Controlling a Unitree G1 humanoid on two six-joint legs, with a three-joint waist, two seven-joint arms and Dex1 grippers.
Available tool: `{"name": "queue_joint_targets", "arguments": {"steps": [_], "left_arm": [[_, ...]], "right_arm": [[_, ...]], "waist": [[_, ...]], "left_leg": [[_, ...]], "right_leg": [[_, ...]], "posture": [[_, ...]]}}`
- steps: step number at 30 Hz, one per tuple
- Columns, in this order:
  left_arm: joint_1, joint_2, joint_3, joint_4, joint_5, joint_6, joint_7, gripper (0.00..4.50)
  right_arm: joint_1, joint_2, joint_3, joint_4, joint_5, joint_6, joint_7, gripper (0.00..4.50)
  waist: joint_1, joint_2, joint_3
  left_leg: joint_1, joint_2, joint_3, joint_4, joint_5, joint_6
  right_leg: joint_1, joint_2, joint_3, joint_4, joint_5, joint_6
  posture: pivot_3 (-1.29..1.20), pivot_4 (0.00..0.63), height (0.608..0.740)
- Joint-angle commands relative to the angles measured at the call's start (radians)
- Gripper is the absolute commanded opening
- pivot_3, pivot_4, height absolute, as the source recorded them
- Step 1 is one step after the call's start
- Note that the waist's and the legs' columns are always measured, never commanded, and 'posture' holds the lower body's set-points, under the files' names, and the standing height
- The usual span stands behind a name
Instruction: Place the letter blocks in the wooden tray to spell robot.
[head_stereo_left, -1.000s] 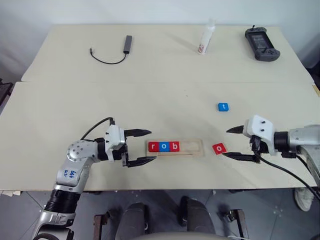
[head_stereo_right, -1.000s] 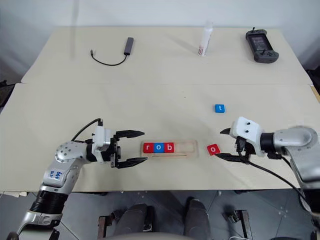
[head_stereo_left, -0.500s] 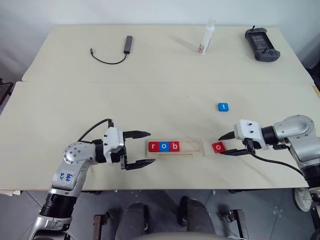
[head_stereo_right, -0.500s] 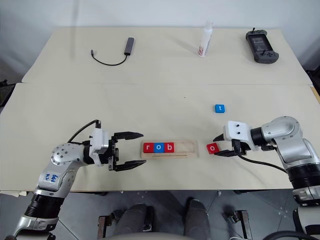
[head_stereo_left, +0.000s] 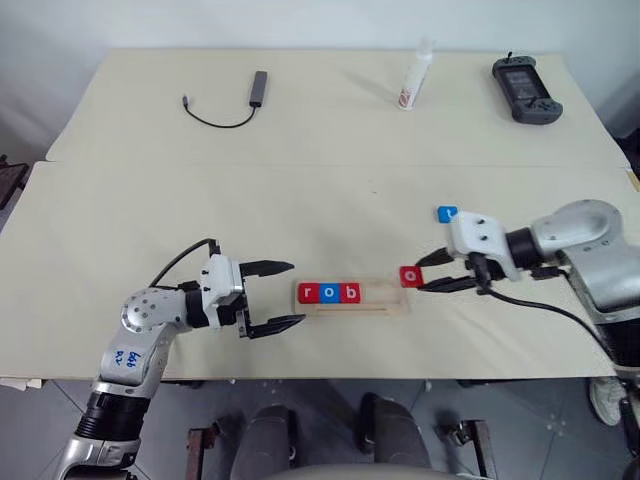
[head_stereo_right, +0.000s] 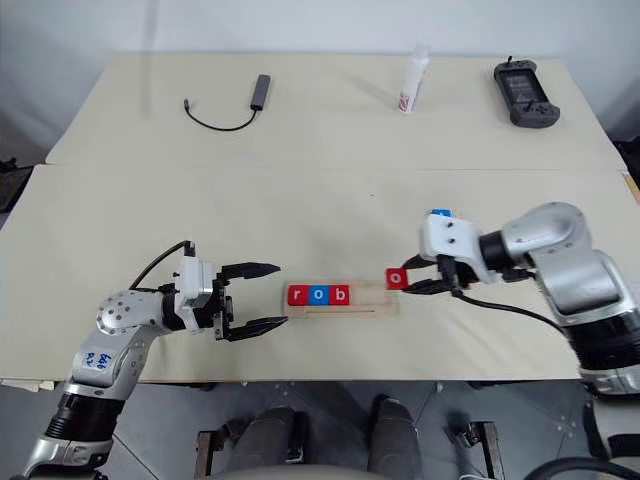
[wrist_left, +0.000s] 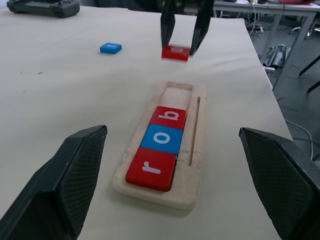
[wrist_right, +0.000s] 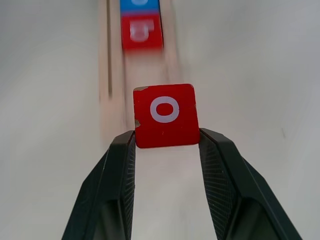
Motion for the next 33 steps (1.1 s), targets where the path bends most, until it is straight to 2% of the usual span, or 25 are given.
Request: {"name": "queue_joint_targets", "arguments": {"steps": [1,13,19,22,25,26,29,33], "left_arm": [[0.019,0.003,0.010,-0.043,-0.007,-0.006,0.014,4.50],[0.042,0.012,0.023,-0.063,-0.007,-0.007,0.043,4.50],[0.039,0.014,0.025,-0.060,-0.007,-0.011,0.046,4.50],[0.038,0.014,0.025,-0.059,-0.005,-0.014,0.046,4.50],[0.038,0.016,0.027,-0.057,-0.005,-0.016,0.045,4.50],[0.039,0.017,0.029,-0.056,-0.005,-0.017,0.044,4.50],[0.043,0.018,0.031,-0.056,-0.006,-0.019,0.045,4.50],[0.046,0.014,0.029,-0.059,-0.004,-0.019,0.049,4.50]], "right_arm": [[-0.017,0.020,0.025,-0.023,-0.025,0.024,-0.033,1.45],[-0.022,0.069,0.086,-0.029,-0.049,0.019,-0.048,1.45],[-0.025,0.082,0.091,-0.020,-0.047,0.019,-0.056,3.47],[-0.021,0.077,0.053,-0.030,-0.029,0.009,-0.069,4.46],[-0.006,0.053,0.014,-0.045,-0.004,0.009,-0.064,4.46],[0.008,0.035,-0.005,-0.056,0.009,0.011,-0.055,4.27],[0.043,0.005,-0.039,-0.086,0.042,0.043,-0.047,3.47],[0.072,0.002,-0.031,-0.075,0.027,0.047,-0.071,1.98]], "waist": [[0.003,0.000,0.000],[0.000,0.000,0.000],[0.001,0.000,0.000],[0.000,0.000,0.000],[0.001,0.000,0.000],[0.003,0.000,0.000],[0.005,0.000,0.000],[0.001,0.000,0.000]], "left_leg": [[0.000,0.000,0.000,0.000,0.000,0.000],[-0.001,-0.001,0.000,0.000,0.000,0.000],[-0.001,-0.001,0.000,0.000,0.000,0.000],[-0.001,-0.001,0.000,0.000,0.000,0.000],[-0.001,-0.001,0.000,0.000,0.000,0.000],[-0.001,-0.001,0.000,0.000,0.000,0.000],[-0.001,-0.001,-0.001,0.000,0.000,0.000],[0.000,-0.001,0.000,0.000,0.000,0.000]], "right_leg": [[0.000,0.000,0.000,0.000,0.000,0.000],[0.000,-0.001,-0.001,0.000,0.000,0.000],[0.000,-0.001,-0.001,0.000,0.000,0.000],[0.000,-0.001,-0.001,0.000,0.000,0.000],[0.000,-0.001,-0.001,0.000,0.000,0.000],[0.000,-0.001,-0.001,0.000,0.000,0.000],[0.000,-0.001,-0.001,0.000,0.000,0.000],[0.000,0.000,-0.001,0.000,0.000,0.000]], "posture": [[0.00,0.150,0.740],[0.00,0.150,0.740],[0.00,0.150,0.740],[0.00,0.150,0.740],[0.00,0.150,0.740],[0.00,0.150,0.740],[0.00,0.150,0.740],[0.00,0.150,0.740]]}}
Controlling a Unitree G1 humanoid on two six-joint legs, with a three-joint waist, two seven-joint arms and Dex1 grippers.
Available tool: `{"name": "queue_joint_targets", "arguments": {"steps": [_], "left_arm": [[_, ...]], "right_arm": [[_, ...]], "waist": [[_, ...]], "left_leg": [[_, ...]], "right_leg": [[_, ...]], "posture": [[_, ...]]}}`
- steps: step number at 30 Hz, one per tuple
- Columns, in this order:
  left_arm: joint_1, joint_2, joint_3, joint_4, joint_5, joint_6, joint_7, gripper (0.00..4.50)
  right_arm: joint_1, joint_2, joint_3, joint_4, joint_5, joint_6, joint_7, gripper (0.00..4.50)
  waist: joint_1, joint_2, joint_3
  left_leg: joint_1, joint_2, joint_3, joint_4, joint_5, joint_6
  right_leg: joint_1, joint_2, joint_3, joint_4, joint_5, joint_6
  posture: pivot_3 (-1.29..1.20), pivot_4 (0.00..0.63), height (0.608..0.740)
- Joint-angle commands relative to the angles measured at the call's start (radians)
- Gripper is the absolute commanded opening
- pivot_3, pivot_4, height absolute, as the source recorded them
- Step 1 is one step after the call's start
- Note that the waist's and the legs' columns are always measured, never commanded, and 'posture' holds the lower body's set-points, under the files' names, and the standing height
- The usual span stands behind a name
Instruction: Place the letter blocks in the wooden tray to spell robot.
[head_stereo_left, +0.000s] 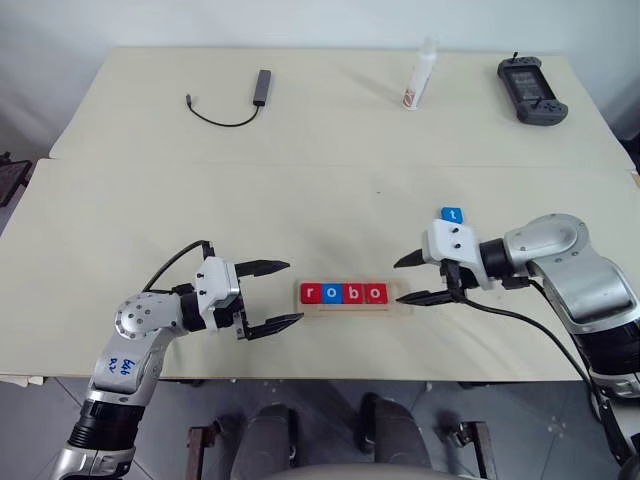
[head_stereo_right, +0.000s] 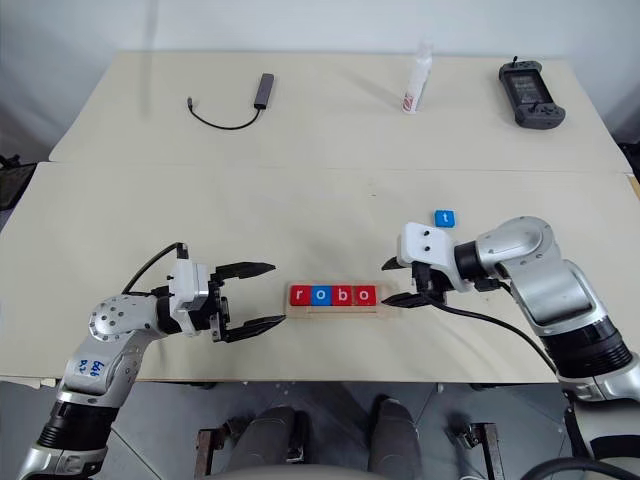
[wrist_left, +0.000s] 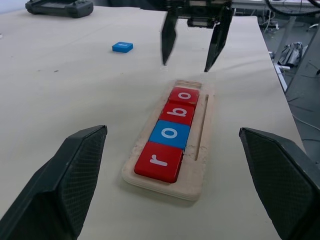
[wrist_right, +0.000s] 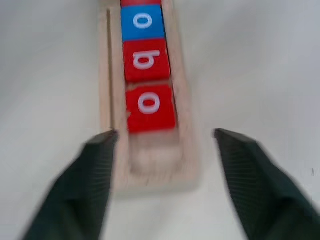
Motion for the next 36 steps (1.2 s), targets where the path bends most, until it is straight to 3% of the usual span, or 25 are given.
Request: {"name": "queue_joint_targets", "arguments": {"steps": [1,6,26,31,36], "left_arm": [[0.012,0.000,0.010,-0.027,-0.004,-0.014,0.008,4.50],[0.019,0.000,0.008,-0.035,-0.005,-0.011,0.015,4.50],[0.027,0.012,0.018,-0.048,-0.008,-0.010,0.036,4.50],[0.002,0.009,0.007,-0.016,-0.007,-0.019,0.017,4.50],[-0.029,0.005,0.003,0.031,-0.004,-0.033,-0.009,4.50]], "right_arm": [[0.016,-0.015,-0.009,-0.023,0.010,0.005,0.003,1.64],[0.008,0.011,0.029,-0.005,-0.020,0.000,-0.019,0.04],[-0.016,0.070,0.082,-0.047,-0.021,0.066,-0.036,0.04],[0.054,-0.015,-0.042,-0.089,0.030,0.074,-0.038,0.04],[0.240,-0.061,-0.280,-0.150,0.131,0.054,-0.079,0.04]], "waist": [[-0.001,0.000,0.000],[-0.001,0.000,0.000],[0.001,0.000,0.000],[0.008,0.000,0.000],[0.021,0.000,0.000]], "left_leg": [[0.000,0.000,0.000,0.000,0.000,0.000],[0.000,0.000,0.000,0.000,0.000,0.000],[0.000,0.000,0.000,0.000,0.000,0.000],[0.000,0.000,0.000,0.000,0.000,0.000],[0.000,0.000,0.000,0.000,0.000,0.000]], "right_leg": [[0.000,0.000,0.000,0.000,0.000,0.000],[0.000,0.000,0.000,0.000,0.000,0.000],[0.000,0.000,0.000,0.000,0.000,0.000],[0.000,0.000,0.000,0.000,0.000,0.000],[0.000,0.000,0.000,0.000,0.000,0.000]], "posture": [[0.00,0.150,0.740],[0.00,0.150,0.740],[0.00,0.150,0.740],[0.00,0.150,0.740],[0.00,0.150,0.740]]}}
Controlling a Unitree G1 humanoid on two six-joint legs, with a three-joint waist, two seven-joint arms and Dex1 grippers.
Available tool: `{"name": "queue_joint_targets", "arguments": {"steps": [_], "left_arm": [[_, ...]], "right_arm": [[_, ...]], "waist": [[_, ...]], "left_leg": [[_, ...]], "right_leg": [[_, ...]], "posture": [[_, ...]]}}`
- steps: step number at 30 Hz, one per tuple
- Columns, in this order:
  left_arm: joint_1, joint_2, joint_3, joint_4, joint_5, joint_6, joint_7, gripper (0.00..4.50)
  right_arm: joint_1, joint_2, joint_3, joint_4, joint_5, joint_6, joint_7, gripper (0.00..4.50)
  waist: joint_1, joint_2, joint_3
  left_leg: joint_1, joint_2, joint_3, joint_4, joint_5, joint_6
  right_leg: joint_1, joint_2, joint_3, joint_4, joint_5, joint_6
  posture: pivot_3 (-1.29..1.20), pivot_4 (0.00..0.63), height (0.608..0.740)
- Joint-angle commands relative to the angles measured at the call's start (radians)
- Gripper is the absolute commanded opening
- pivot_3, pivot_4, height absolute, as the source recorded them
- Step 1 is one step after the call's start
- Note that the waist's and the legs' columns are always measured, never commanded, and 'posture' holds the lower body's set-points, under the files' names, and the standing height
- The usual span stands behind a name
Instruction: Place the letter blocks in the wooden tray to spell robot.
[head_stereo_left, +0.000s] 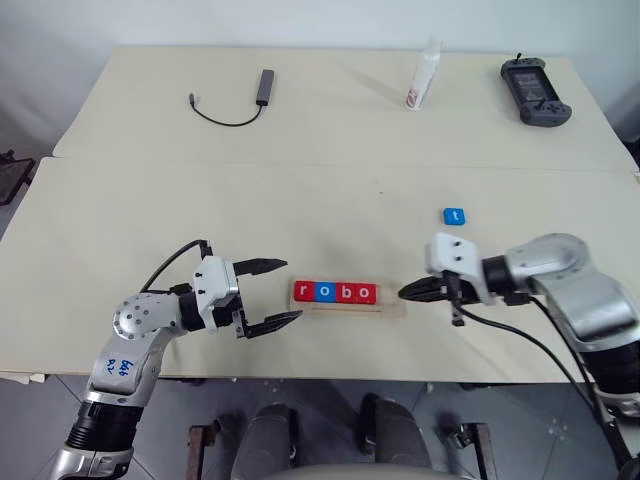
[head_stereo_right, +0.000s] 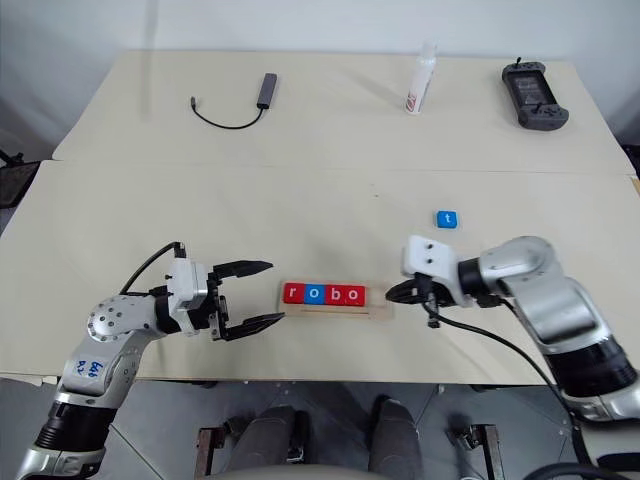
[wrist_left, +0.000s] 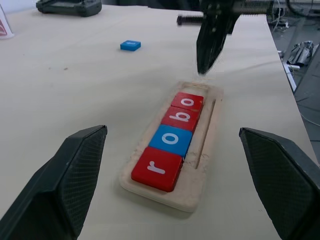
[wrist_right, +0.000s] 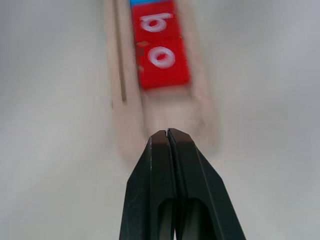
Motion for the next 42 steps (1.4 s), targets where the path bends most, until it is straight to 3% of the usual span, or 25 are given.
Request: {"name": "queue_joint_targets", "arguments": {"steps": [1,3,7,14,20,25,30,33,37,42], "left_arm": [[-0.015,-0.001,0.006,0.020,-0.004,-0.026,-0.020,4.50],[-0.027,-0.003,0.008,0.037,-0.005,-0.030,-0.025,4.50],[-0.036,-0.003,0.016,0.060,-0.009,-0.034,-0.030,4.50],[-0.062,-0.008,0.016,0.087,-0.014,-0.033,-0.045,4.50],[-0.081,-0.009,0.025,0.091,-0.031,-0.016,-0.055,4.50],[-0.080,-0.009,0.024,0.087,-0.009,-0.036,-0.044,4.50],[-0.070,-0.012,0.018,0.077,0.000,-0.043,-0.031,4.50],[-0.043,-0.019,0.018,0.048,-0.001,-0.042,-0.012,4.50],[-0.022,-0.024,0.017,0.028,0.001,-0.043,0.003,4.50],[-0.008,-0.032,0.021,0.006,-0.001,-0.047,0.026,4.50]], "right_arm": [[0.113,-0.013,-0.174,-0.052,0.066,-0.034,-0.042,0.20],[0.214,0.028,-0.299,-0.035,0.068,-0.105,-0.107,0.65],[0.383,0.127,-0.487,0.018,0.068,-0.306,-0.193,1.96],[0.544,0.241,-0.628,0.078,0.117,-0.363,-0.308,4.46],[0.553,0.268,-0.597,0.092,0.143,-0.356,-0.345,4.49],[0.385,0.232,-0.534,0.101,0.189,-0.186,-0.432,4.49],[0.180,0.179,-0.421,0.170,0.129,0.014,-0.551,4.49],[-0.021,0.222,-0.330,0.272,0.090,0.158,-0.667,4.49],[-0.184,0.313,-0.278,0.386,0.048,0.234,-0.802,4.49],[-0.240,0.406,-0.234,0.470,-0.023,0.200,-0.925,4.49]], "waist": [[0.003,0.000,0.000],[0.006,0.000,0.000],[0.008,-0.001,0.000],[0.003,0.000,0.000],[0.001,0.001,-0.001],[-0.005,0.001,-0.001],[-0.005,0.001,-0.001],[-0.008,0.002,-0.001],[-0.015,0.002,-0.001],[-0.018,0.002,-0.001]], "left_leg": [[0.000,0.000,0.000,0.000,0.000,0.000],[0.000,0.000,0.001,0.000,0.000,0.000],[0.001,-0.001,0.001,0.000,0.000,0.000],[0.002,0.000,0.002,0.000,0.000,0.000],[0.004,0.000,0.003,0.000,0.000,0.000],[0.005,0.000,0.004,0.000,0.000,0.000],[0.004,0.001,0.004,0.000,0.000,0.000],[0.003,0.000,0.004,0.000,0.000,0.000],[0.002,0.001,0.003,0.000,0.000,0.000],[0.000,0.000,0.002,-0.001,0.000,0.000]], "right_leg": [[0.000,0.000,0.000,0.000,0.000,0.000],[0.000,0.000,0.000,0.000,0.000,0.000],[0.001,0.000,0.001,0.000,0.000,0.000],[0.001,0.000,0.002,0.001,0.000,0.000],[0.001,0.000,0.003,0.002,0.000,0.000],[0.001,0.000,0.005,0.002,0.000,0.000],[0.000,0.000,0.004,0.003,0.000,0.000],[-0.001,0.000,0.004,0.003,0.000,0.000],[-0.002,0.001,0.003,0.003,0.000,-0.001],[-0.002,0.000,0.002,0.003,0.000,-0.001]], "posture": [[0.00,0.150,0.740],[0.00,0.150,0.740],[0.00,0.150,0.740],[0.00,0.150,0.740],[0.00,0.150,0.740],[0.00,0.150,0.740],[0.00,0.150,0.740],[0.00,0.150,0.740],[0.00,0.150,0.740],[0.00,0.150,0.740]]}}
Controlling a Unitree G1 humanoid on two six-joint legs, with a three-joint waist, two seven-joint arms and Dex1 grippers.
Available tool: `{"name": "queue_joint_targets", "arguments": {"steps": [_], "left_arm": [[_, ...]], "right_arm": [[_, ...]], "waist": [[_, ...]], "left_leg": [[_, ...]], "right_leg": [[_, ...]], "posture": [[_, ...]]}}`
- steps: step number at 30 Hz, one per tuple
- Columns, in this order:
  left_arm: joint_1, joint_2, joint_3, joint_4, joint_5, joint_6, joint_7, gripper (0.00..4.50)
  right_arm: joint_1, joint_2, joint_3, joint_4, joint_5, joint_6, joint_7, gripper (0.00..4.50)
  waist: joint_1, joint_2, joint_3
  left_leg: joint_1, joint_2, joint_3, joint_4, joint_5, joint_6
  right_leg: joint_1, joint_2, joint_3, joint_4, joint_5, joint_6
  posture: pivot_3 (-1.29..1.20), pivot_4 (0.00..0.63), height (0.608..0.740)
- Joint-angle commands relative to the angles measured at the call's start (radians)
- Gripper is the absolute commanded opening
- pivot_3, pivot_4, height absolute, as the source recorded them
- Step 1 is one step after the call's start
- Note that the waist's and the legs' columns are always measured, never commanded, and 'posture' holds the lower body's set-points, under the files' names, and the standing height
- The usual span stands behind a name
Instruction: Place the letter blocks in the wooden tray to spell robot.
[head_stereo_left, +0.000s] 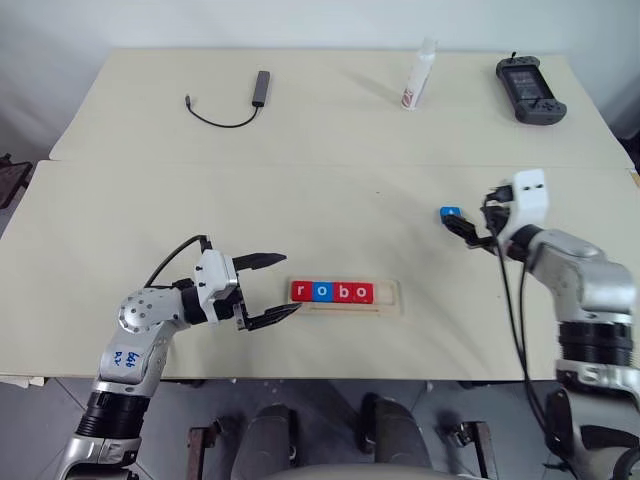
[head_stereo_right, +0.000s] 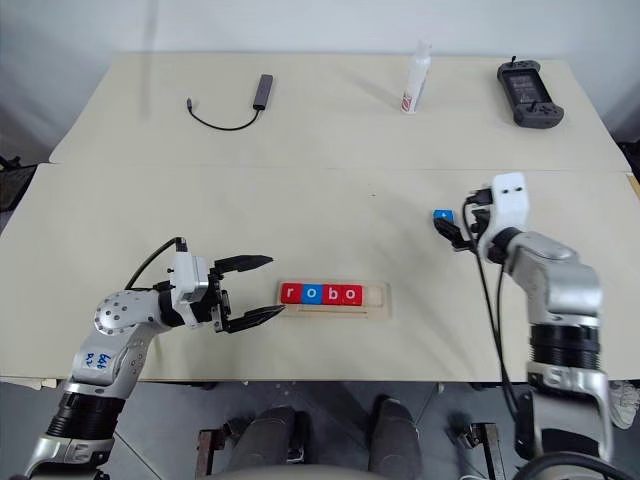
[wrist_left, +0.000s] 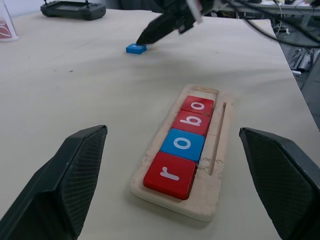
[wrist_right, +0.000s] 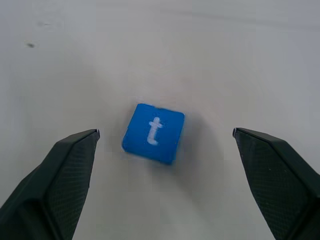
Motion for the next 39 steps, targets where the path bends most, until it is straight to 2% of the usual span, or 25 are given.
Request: {"name": "queue_joint_targets", "arguments": {"steps": [1,3,10,11,18,23,28,32,35,39], "left_arm": [[0.011,-0.006,0.020,-0.059,-0.011,-0.011,0.022,4.50],[0.015,-0.006,0.023,-0.070,-0.015,-0.006,0.029,4.50],[0.026,-0.004,0.008,-0.069,-0.010,-0.013,0.018,4.50],[0.021,-0.008,0.004,-0.063,-0.008,-0.018,0.015,4.50],[-0.002,-0.027,-0.027,-0.034,-0.002,-0.029,-0.016,4.50],[-0.054,-0.039,-0.045,0.031,-0.008,-0.028,-0.060,4.50],[-0.071,-0.049,-0.055,0.060,-0.008,-0.029,-0.087,4.50],[-0.088,-0.057,-0.062,0.079,-0.006,-0.030,-0.100,4.50],[-0.092,-0.060,-0.062,0.084,-0.004,-0.031,-0.102,4.50],[-0.094,-0.059,-0.057,0.087,-0.001,-0.034,-0.099,4.50]], "right_arm": [[0.005,0.043,0.005,-0.004,-0.039,-0.016,-0.081,4.31],[0.013,0.063,0.016,-0.024,-0.052,-0.017,-0.103,3.88],[0.017,0.088,-0.004,-0.062,-0.057,-0.022,-0.142,1.55],[0.019,0.090,-0.017,-0.078,-0.045,-0.004,-0.144,1.47],[0.080,0.082,-0.064,-0.272,-0.006,0.082,-0.159,1.47],[0.289,0.092,-0.147,-0.689,0.072,0.295,-0.183,1.47],[0.441,0.177,-0.177,-0.892,0.112,0.399,-0.228,1.47],[0.544,0.246,-0.104,-0.972,0.105,0.384,-0.257,1.47],[0.557,0.283,-0.088,-0.963,0.087,0.369,-0.290,2.52],[0.543,0.254,-0.084,-0.943,0.084,0.347,-0.275,3.81]], "waist": [[-0.003,0.000,0.000],[-0.007,0.000,0.000],[-0.004,0.000,-0.001],[-0.004,0.000,-0.001],[-0.006,0.000,0.000],[0.007,0.001,-0.001],[0.000,0.001,-0.001],[-0.004,0.001,-0.001],[-0.007,0.001,-0.001],[-0.006,0.001,-0.001]], "left_leg": [[0.000,0.000,0.000,0.000,0.000,0.000],[0.000,0.000,0.000,0.000,0.000,0.000],[0.001,0.001,0.001,0.000,0.000,0.000],[0.001,0.000,0.001,0.000,0.000,0.000],[0.001,0.000,0.001,0.000,0.000,0.000],[0.000,0.001,0.000,-0.001,0.000,0.000],[0.000,0.000,0.001,-0.001,0.000,0.000],[0.001,0.001,0.000,-0.001,0.000,0.000],[0.001,0.000,0.001,-0.001,0.000,0.000],[0.002,0.000,0.001,-0.001,0.000,0.000]], "right_leg": [[0.000,0.000,0.000,0.000,0.000,0.000],[0.000,0.000,0.000,0.000,0.000,0.000],[0.000,0.000,0.001,0.001,0.000,0.000],[0.000,0.000,0.001,0.001,0.000,0.000],[0.000,0.000,0.000,0.000,0.000,0.000],[-0.001,0.001,0.000,0.000,0.000,0.000],[-0.001,0.000,0.001,-0.001,0.000,0.000],[-0.001,0.001,0.001,0.000,0.000,0.000],[-0.001,0.001,0.001,0.000,0.000,0.000],[-0.001,0.001,0.002,0.000,0.000,0.000]], "posture": [[0.00,0.150,0.740],[0.00,0.150,0.740],[0.00,0.150,0.740],[0.00,0.150,0.740],[0.00,0.150,0.740],[0.00,0.150,0.740],[0.00,0.150,0.740],[0.00,0.150,0.740],[0.00,0.150,0.740],[0.00,0.150,0.740]]}}
